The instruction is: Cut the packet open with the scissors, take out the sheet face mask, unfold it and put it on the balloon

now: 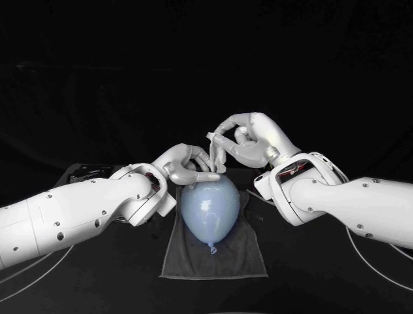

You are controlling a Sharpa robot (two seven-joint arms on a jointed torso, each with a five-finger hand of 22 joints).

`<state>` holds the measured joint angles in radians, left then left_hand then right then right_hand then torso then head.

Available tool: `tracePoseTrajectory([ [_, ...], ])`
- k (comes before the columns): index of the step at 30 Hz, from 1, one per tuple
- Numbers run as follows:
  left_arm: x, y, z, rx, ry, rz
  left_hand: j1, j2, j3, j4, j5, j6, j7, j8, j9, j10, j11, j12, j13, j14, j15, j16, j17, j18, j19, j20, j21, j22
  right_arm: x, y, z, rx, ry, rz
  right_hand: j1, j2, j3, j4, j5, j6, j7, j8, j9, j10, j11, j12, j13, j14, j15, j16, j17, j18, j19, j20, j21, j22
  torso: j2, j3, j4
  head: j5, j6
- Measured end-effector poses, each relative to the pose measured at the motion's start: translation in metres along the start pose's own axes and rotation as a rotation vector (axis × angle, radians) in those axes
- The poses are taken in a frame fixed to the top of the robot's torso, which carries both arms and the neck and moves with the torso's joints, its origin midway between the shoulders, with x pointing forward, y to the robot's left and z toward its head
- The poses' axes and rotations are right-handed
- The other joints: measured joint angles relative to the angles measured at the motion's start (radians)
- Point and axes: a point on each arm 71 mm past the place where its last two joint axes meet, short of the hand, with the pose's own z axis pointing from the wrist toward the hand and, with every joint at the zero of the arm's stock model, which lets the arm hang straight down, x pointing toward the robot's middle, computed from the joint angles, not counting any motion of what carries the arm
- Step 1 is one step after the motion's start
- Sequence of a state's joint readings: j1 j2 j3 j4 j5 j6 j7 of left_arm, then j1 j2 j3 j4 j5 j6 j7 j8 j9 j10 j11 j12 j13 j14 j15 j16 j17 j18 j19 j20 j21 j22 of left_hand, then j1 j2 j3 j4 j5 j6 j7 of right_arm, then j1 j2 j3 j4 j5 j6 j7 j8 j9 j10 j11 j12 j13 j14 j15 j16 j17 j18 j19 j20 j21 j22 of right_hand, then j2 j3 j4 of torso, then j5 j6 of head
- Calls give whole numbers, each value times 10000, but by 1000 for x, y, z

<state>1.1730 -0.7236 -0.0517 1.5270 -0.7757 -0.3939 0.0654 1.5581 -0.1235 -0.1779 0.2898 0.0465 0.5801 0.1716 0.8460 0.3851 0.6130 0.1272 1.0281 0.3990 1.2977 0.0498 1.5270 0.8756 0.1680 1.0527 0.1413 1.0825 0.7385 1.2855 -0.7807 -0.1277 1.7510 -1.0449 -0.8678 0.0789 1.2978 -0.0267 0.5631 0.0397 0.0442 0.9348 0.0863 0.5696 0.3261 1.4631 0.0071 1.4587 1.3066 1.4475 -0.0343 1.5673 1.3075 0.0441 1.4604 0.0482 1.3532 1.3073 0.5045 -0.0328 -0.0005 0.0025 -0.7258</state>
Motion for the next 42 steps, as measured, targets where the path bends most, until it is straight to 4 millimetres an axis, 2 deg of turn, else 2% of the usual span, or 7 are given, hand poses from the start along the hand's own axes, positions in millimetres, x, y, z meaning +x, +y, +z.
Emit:
tracePoseTrajectory([
  [6, -1, 0, 1, 6, -168, 39, 811, 890, 625, -191, 0, 265, -78, 267, -21, 47, -122, 218, 8, 110, -37, 55, 193, -3, 6, -7, 48, 113, 1, -2, 3, 50, 59, -65, -1, -1, 0, -1, -5, -1, -1, 30, 1, 0, 0, -1, 0, 0, 0, -1, 7, 0, 1, -1, -1, 3, -5, 0, 0, 48, 3],
  [8, -2, 1, 0, -3, -216, 37, 1551, 1459, 1304, -162, 0, 677, -227, -205, -437, 33, -260, -212, -318, 79, -164, 55, 143, -60, -22, -130, 77, 106, 1, -3, 3, 76, 61, -101, -1, -1, 0, -1, -22, -1, -1, 30, 1, 0, 0, -9, 0, 0, 0, -4, 7, 0, 1, -1, -1, 4, -5, 0, 0, 45, -8],
  [10, -3, 1, -1, -16, -288, 38, 2255, 1596, 2284, -53, 0, 1390, -259, -941, -993, 260, -383, -822, -791, -16, -260, 55, -94, -62, -149, -258, 129, 75, 1, -4, 4, 109, 57, -143, -1, -1, 0, -1, -24, -1, -1, 30, 1, -1, 1, 26, 0, 0, 0, -6, 7, -1, 0, -1, -1, 4, -1, 0, 0, 34, -24],
  [13, -7, 3, -3, -44, -395, 36, 2338, 1122, 4180, -29, -9, 2379, -309, -1771, -1548, 974, -446, -1378, -1316, -17, -269, 44, -194, -71, -257, -366, 372, 249, -1, -6, 5, 163, 51, -200, -1, -1, -1, -1, -15, -1, -1, 30, 2, -1, 1, 28, 0, 0, 0, -8, 7, -1, 0, 0, -2, 6, 8, 4, -3, 15, -29],
  [16, -11, 6, -6, -88, -486, -4, 974, -155, 7293, -408, 1, 3079, -314, -2336, -1770, 1298, -469, -1449, -1545, 32, -319, -15, -264, -71, -371, -352, 591, 365, -2, -9, 6, 224, 30, -276, -2, -2, -1, -2, 21, -1, -1, 29, 2, -1, 1, 28, 0, 0, 0, -10, 6, 0, -1, 0, -2, 7, 12, 6, -7, 7, -46],
  [21, -22, 9, -16, -200, -584, -108, -206, -373, 9025, -1513, 1, 3131, -261, -2730, -1842, 1257, -388, -1422, -1694, -295, -281, -141, -891, -59, -903, -288, 539, 44, -10, -16, 6, 376, -85, -466, -30, -30, 75, -8, 23, -1, -1, 25, 4, -1, 1, 28, 0, 0, 0, -34, 6, -1, -2, 1, -5, 8, 15, 12, -8, -40, -100],
  [42, -25, -17, -38, 462, 4070, -1720, -1540, 622, 8823, -1874, -1, 2805, -159, -3394, -1843, 1703, -305, -1974, -2120, -280, -218, -142, -1033, 27, -875, -232, 286, -145, -18, -24, -5, 1005, 1067, -553, -40, -40, 98, -9, 15, -1, -1, 65, -2, -3, 3, 22, 0, 0, 0, -7, 0, -1, -4, 3, -7, 0, 12, 43, -31, 48, -62],
])
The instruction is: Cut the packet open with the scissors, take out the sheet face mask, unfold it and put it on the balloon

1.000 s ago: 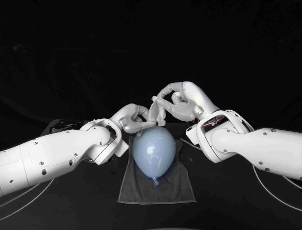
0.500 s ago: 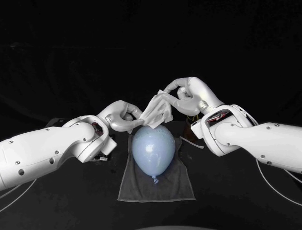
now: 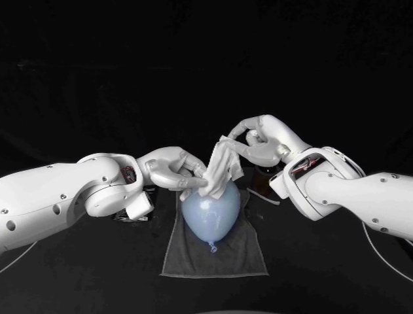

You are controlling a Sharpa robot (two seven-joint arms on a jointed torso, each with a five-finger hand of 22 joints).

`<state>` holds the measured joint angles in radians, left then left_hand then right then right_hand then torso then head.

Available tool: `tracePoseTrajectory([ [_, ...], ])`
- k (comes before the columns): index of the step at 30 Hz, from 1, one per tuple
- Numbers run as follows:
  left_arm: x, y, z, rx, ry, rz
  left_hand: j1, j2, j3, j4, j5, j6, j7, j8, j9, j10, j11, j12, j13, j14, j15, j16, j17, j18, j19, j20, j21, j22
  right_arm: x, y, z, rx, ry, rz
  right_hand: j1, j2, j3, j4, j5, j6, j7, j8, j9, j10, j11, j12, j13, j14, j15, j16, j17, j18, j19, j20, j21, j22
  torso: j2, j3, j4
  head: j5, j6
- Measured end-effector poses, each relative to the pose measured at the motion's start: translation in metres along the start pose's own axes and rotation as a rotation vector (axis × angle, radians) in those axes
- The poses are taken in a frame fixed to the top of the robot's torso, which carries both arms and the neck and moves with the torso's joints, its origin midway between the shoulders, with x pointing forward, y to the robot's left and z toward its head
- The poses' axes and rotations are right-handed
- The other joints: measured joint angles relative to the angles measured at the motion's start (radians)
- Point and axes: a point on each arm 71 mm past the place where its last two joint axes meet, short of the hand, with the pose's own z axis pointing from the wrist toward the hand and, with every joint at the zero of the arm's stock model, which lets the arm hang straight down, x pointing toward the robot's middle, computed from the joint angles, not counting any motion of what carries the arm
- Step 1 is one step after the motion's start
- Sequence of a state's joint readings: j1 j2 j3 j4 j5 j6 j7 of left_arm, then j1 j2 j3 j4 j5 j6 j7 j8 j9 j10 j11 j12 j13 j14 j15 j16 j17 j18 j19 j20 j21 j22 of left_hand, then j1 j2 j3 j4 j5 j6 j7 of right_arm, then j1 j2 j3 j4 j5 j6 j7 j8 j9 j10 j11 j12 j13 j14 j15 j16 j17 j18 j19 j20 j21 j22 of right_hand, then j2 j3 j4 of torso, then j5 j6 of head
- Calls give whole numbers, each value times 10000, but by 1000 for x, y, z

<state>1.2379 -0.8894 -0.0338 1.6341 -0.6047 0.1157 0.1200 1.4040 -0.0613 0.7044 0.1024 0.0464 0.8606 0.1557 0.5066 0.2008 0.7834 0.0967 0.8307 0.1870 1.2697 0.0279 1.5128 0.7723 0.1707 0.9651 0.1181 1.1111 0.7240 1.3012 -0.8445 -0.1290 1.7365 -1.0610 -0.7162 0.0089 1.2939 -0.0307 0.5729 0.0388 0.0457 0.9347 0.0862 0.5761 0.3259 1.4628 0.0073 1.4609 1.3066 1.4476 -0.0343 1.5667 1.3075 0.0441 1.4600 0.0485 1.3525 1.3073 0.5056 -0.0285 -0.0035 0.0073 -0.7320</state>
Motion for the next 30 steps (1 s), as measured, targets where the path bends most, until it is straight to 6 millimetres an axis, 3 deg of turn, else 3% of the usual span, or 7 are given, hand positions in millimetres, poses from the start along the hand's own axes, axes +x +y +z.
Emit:
tracePoseTrajectory([
  [7, 4, 0, -4, 116, 1192, -1184, -74, 105, 12, -12, 0, -92, 86, -266, 61, 75, 65, -518, -276, -318, 64, -193, -679, -5, -201, 86, -435, -499, 3, 0, -9, 313, 785, 68, 0, 1, 0, -1, -20, 0, -1, 1, 2, 0, 0, -6, 0, 0, 0, -4, 7, -1, -1, 1, 0, 4, 3, 0, 8, 28, 14],
  [16, 4, 10, -7, -113, 1701, -2500, -308, 357, 614, 135, -3, -386, 377, -832, 133, 956, 313, -2452, -1188, -262, 189, -329, -725, -10, -70, 218, -710, -774, 11, -15, -5, 925, 1298, -66, 1, 1, -1, -1, -27, -1, -1, -7, 4, -1, 1, -21, 0, 0, 0, 7, 6, -1, -17, 16, -68, 7, 7, -6, 15, 34, -82],
  [24, 4, 26, -6, -556, 1582, -3312, -637, 466, 795, 427, -3, -428, 396, -929, 288, 1493, 337, -3338, -1236, -6, 257, -329, -424, -15, 240, 270, -819, -873, 19, -33, 5, 1454, 1377, -126, 0, 0, -1, -2, 6, -1, -1, -36, 7, -2, 2, -23, 0, 0, 0, 6, 3, 0, -17, 17, -69, 7, 43, -32, 32, 9, -303],
  [30, 6, 37, 1, -992, 1265, -3676, -1004, 320, 586, 690, 0, -315, 500, -927, 419, 1769, 366, -3690, -1236, 154, 273, -373, -293, -17, 459, 279, -820, -770, 24, -42, 12, 1739, 1338, -89, 0, 0, -1, -2, 5, -4, 2, -38, 8, -17, 17, -38, 0, 0, 0, 1, -2, -1, -18, 17, -115, 5, 49, -44, 36, -20, -543],
])
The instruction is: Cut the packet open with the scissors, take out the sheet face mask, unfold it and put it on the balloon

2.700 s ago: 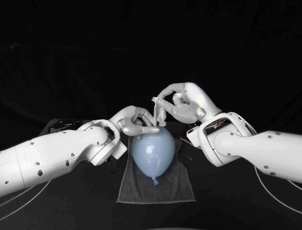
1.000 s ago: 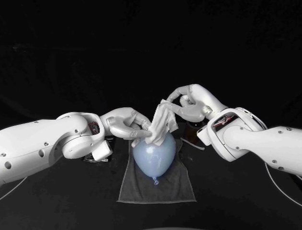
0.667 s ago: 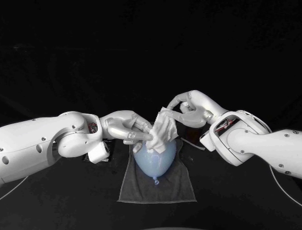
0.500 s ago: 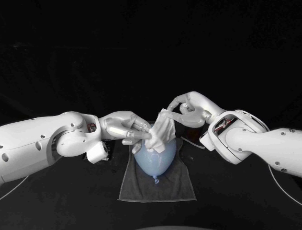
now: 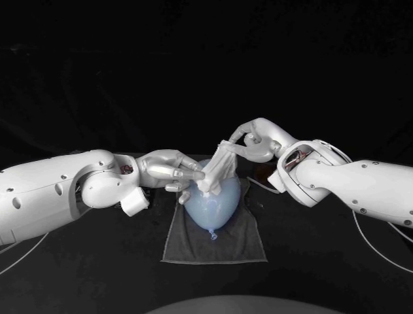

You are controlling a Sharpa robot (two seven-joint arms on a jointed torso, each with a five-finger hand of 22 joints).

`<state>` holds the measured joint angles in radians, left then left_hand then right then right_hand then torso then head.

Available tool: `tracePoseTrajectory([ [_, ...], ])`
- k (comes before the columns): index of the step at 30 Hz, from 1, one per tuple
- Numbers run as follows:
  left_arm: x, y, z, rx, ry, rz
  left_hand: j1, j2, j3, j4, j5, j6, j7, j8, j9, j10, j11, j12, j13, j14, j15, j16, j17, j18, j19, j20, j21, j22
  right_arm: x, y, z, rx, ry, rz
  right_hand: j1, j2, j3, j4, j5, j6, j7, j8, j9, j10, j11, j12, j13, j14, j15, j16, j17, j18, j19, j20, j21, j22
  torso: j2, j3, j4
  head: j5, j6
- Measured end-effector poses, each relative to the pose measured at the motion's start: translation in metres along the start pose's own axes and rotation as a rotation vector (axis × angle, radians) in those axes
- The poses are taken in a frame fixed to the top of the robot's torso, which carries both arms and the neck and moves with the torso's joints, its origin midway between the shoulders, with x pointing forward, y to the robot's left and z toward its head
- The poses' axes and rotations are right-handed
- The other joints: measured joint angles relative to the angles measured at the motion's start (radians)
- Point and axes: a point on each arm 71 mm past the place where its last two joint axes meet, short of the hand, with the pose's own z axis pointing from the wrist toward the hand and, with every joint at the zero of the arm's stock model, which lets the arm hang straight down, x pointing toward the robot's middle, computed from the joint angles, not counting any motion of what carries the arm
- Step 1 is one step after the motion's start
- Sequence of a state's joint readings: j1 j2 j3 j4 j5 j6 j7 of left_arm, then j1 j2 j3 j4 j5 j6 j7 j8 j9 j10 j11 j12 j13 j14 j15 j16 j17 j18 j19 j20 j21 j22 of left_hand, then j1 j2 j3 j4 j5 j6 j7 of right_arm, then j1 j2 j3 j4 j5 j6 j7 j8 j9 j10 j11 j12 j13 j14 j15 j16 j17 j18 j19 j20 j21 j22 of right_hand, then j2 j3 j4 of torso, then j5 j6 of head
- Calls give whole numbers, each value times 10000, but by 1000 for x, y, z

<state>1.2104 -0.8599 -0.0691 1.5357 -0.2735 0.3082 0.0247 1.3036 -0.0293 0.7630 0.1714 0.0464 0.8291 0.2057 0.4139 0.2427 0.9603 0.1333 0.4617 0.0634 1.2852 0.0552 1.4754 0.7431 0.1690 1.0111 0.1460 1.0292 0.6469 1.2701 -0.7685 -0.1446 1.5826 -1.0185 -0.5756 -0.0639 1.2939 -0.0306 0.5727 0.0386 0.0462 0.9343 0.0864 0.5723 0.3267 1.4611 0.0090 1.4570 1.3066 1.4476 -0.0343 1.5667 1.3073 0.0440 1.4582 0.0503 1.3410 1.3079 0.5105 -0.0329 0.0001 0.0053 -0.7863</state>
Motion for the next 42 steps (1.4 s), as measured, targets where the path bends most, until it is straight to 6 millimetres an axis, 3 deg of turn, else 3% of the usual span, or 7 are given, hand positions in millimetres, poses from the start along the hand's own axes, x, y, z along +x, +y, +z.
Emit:
tracePoseTrajectory([
  [12, -14, 11, 6, -510, -1334, -560, -120, -27, -76, 72, 0, -224, -1, 104, 77, 88, -9, -427, 0, 51, 19, -58, -107, -5, 77, -29, -161, -287, 3, -6, 14, 278, -8, 40, -1, -1, 0, -1, -5, -41, 13, 41, -10, 0, 0, -2, 0, 0, 0, -29, 2, 1, -1, 1, -130, -5, 35, 0, 16, -49, -345],
  [20, -17, 13, 7, -607, -1782, -886, -369, -197, -417, 271, 0, -294, -3, 223, 157, 122, 26, -601, 23, 50, 19, -97, -131, -7, 76, -29, -274, -422, 7, -4, 17, 272, 84, 95, -4, -3, 0, -1, -24, -58, 28, 40, -5, -1, 1, -22, 0, 0, 0, 6, 9, 1, -1, 1, -129, -1, 30, 7, 15, -26, -525],
  [28, -20, 14, 6, -714, -2012, -1050, -826, -175, -813, 785, 0, -386, -23, 295, 184, 156, 62, -784, 49, 50, 19, -134, -125, -46, 76, -29, -439, -596, 8, -4, 19, 283, 33, 107, -16, -16, 0, -1, -32, -67, 36, 32, -5, -1, 1, -22, 0, 0, 0, 5, 9, 0, -14, 14, -184, 2, 24, 12, 7, -1, -648],
  [32, -21, 15, 5, -754, -2078, -1101, -1305, -305, -1246, 1181, 0, -437, -70, 295, 185, 156, 63, -841, 70, 50, 19, -134, -125, 54, 111, 7, -504, -679, 7, -4, 19, 289, -33, 134, -17, -16, 42, 19, -48, -57, 26, 21, -9, -1, 1, -73, 0, 0, 0, 0, 8, 0, 9, -9, -283, 2, 22, 12, 5, 7, -673],
  [34, -21, 15, 5, -774, -2098, -1118, -1661, -349, -1672, 1210, 0, -437, -70, 295, 185, 156, 63, -841, 84, 50, 19, -134, -125, 56, 111, 7, -557, -712, 7, -4, 19, 306, -78, 172, -228, -188, 207, -74, -32, -105, 0, 20, -8, 4, 5, -263, 0, 0, 0, -2, 7, 0, 10, -8, -466, 2, 20, 12, 5, 12, -675],
  [37, -21, 15, 4, -803, -2105, -1134, -2185, -421, -2398, 1226, 0, -472, -39, 295, 167, 157, 62, -900, 103, 50, 19, -134, -98, 57, 147, 43, -617, -764, 6, -5, 19, 344, -123, 233, -616, -367, -73, 85, 82, -381, 135, -60, -39, -154, 148, -668, 0, 19, 19, -3, 3, 0, 35, 17, -791, 2, 18, 12, 5, 16, -676],
  [42, -21, 16, 4, -838, -2109, -1153, -2793, -270, -3213, 1240, 0, -472, -40, 336, 156, 193, 26, -900, 131, 50, 19, -134, -60, 58, 185, 7, -661, -819, 6, -6, 19, 400, -144, 328, -1302, -949, -952, 592, 56, -1061, 503, -687, -402, -1285, 419, -2107, -286, 164, 172, -246, 0, 173, -200, 311, -1591, 0, 16, 9, 9, 35, -648],
])
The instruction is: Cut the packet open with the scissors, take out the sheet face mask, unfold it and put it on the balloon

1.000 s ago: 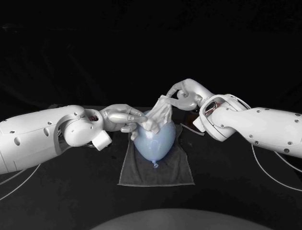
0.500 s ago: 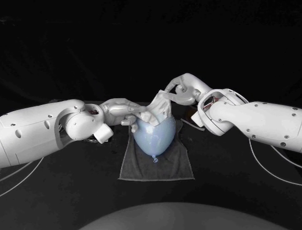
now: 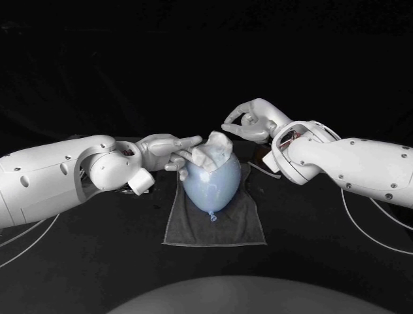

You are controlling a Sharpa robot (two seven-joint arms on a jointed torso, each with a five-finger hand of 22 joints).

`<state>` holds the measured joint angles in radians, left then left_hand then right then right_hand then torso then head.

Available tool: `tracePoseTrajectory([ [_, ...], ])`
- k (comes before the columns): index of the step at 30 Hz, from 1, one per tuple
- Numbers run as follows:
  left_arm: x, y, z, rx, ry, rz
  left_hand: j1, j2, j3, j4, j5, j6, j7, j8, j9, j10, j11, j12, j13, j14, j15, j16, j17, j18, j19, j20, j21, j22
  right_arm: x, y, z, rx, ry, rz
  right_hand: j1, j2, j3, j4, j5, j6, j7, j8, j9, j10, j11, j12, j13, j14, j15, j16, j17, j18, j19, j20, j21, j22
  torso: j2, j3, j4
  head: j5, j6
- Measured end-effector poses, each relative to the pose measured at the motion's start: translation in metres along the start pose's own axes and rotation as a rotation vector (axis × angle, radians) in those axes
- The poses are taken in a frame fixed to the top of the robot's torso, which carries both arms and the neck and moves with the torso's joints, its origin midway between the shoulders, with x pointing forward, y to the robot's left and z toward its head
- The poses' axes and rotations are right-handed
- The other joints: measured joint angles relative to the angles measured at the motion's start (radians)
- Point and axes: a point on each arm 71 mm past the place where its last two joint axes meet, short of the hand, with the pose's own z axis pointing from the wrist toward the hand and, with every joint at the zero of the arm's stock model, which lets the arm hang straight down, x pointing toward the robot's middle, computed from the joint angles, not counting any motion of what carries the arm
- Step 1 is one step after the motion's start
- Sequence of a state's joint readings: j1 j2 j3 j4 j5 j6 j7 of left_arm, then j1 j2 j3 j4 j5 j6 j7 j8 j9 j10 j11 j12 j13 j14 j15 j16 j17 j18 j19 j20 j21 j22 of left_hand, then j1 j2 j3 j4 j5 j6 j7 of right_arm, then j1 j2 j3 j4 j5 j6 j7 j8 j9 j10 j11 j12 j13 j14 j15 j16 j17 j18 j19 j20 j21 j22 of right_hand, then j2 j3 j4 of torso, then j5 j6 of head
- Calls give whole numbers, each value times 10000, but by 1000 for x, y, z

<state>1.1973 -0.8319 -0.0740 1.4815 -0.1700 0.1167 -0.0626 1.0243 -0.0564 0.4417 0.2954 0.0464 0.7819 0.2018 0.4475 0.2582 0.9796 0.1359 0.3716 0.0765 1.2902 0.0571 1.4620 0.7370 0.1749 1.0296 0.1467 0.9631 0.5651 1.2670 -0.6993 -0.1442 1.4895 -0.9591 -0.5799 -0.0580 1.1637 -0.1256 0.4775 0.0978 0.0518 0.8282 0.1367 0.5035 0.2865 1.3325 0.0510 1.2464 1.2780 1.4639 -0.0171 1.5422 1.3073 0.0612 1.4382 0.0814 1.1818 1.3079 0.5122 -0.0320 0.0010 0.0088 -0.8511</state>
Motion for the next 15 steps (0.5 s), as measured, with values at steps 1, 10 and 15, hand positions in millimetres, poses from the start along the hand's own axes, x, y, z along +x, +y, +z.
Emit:
tracePoseTrajectory([
  [1, 0, 0, 0, -5, 0, -2, -34, 34, -75, -1, 0, 0, 0, 0, 0, 0, 0, 0, 2, 0, 0, 0, 11, 0, 0, 0, -6, -7, 0, 0, 0, 12, 1, 14, -63, -62, -134, 99, 0, -139, 68, -129, -72, -346, 76, -418, -312, 31, 32, -86, 0, 1, -111, 32, -216, -1, 0, 0, 0, 6, 8],
  [10, 1, 0, -1, -22, 19, -18, 307, -4, -307, -161, 0, 0, -1, 51, -12, 66, -16, 0, 29, -1, 0, 0, 22, -5, 72, -2, -7, -15, -2, -5, -1, 145, 94, 44, -1, -249, -1141, 630, 0, -699, 322, -754, -387, -1836, 345, -2238, -2038, 25, 243, -302, 2, 164, -502, 289, -1136, -6, 0, 1, 0, 65, 35],
  [15, 1, 0, -1, 6, -13, -23, 2842, 55, 525, -1708, 0, 53, -53, 206, 14, 192, -143, 0, 36, 74, -73, -1, 58, -12, 183, -111, -7, 46, -4, -9, -3, 259, 146, 13, 50, -299, -1468, 834, 0, -800, 397, -859, -447, -2117, 406, -2542, -2397, 21, 248, -320, 6, 237, -581, 369, -1349, -4, 1, 3, -6, 78, 44],
])
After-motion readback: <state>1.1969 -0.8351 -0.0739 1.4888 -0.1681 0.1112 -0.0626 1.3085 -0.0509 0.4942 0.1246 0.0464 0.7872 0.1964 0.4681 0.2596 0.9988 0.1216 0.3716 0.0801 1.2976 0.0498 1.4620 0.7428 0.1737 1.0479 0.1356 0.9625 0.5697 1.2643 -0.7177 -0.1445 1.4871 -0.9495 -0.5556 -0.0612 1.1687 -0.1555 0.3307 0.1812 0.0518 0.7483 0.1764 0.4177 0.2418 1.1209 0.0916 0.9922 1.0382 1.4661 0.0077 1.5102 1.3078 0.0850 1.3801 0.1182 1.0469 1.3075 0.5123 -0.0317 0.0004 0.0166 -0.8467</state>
